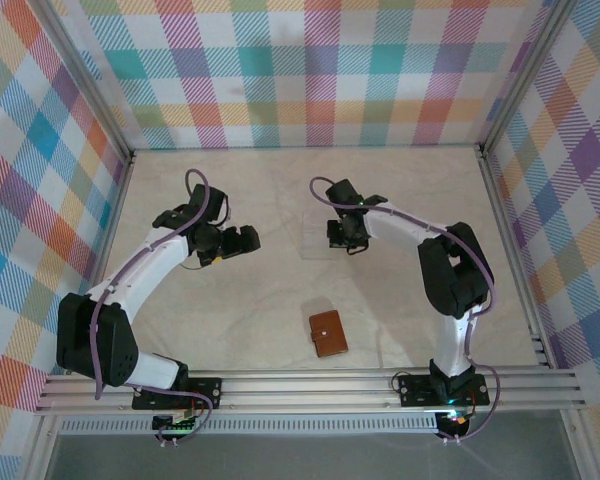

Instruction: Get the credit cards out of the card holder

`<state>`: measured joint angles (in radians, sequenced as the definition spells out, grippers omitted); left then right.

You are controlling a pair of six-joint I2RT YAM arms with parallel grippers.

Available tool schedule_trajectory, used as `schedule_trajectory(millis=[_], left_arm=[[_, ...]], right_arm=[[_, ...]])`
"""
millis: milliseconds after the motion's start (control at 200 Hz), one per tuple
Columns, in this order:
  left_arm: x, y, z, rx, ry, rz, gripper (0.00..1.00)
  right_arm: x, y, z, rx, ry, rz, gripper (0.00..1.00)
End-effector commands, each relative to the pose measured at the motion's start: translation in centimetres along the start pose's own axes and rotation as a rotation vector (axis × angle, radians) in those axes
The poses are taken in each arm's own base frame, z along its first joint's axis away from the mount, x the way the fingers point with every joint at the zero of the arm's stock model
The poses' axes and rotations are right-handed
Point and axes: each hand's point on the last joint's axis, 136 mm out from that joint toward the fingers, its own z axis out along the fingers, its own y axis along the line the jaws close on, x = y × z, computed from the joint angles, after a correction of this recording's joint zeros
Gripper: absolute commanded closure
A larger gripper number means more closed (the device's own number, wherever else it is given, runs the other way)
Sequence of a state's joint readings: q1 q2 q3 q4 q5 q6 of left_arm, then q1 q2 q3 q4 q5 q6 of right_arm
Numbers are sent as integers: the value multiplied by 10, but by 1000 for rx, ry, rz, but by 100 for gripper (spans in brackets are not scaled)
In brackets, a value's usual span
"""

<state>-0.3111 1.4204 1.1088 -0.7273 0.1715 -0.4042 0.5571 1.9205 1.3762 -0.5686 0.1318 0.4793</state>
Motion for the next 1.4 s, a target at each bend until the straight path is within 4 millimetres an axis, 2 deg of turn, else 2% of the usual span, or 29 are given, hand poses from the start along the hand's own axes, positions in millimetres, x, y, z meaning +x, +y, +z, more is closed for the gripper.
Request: schedule_trajectory(millis=[0,125,225,315,490,650,800,985,1140,1160,1270,1395], left_arm=[[1,-5,2,11,18,-6,6],[0,-8,1,12,23,-2,6],[1,-12,-3,14,19,4,7],[9,-24,0,40,32,2,8],[47,-54,17,99,115,-2,14],[92,-95,37,173,172,10,20],[141,-122,57,206,252,49,29],[193,-128,78,171,344,79,37],[217,-120,90,164,376,41,40],[216,-126,91,189,366,39,40],[226,-121,97,181,381,26,41],[233,-126,102,217,395,10,44]], right_arm=[[-4,3,-9,-2,-30,16,76],[-7,0,-20,12,-50,9,70],[-10,0,-39,7,-68,-4,63],[-4,1,-55,-20,-63,-20,59],[26,9,-82,-124,26,-70,54],[73,18,-96,-271,141,-83,53],[126,22,-101,-414,272,-70,53],[173,20,-96,-533,364,-16,53],[199,21,-86,-610,413,31,56],[201,20,-84,-612,417,35,56],[212,17,-75,-622,440,50,57],[222,19,-67,-648,466,58,58]])
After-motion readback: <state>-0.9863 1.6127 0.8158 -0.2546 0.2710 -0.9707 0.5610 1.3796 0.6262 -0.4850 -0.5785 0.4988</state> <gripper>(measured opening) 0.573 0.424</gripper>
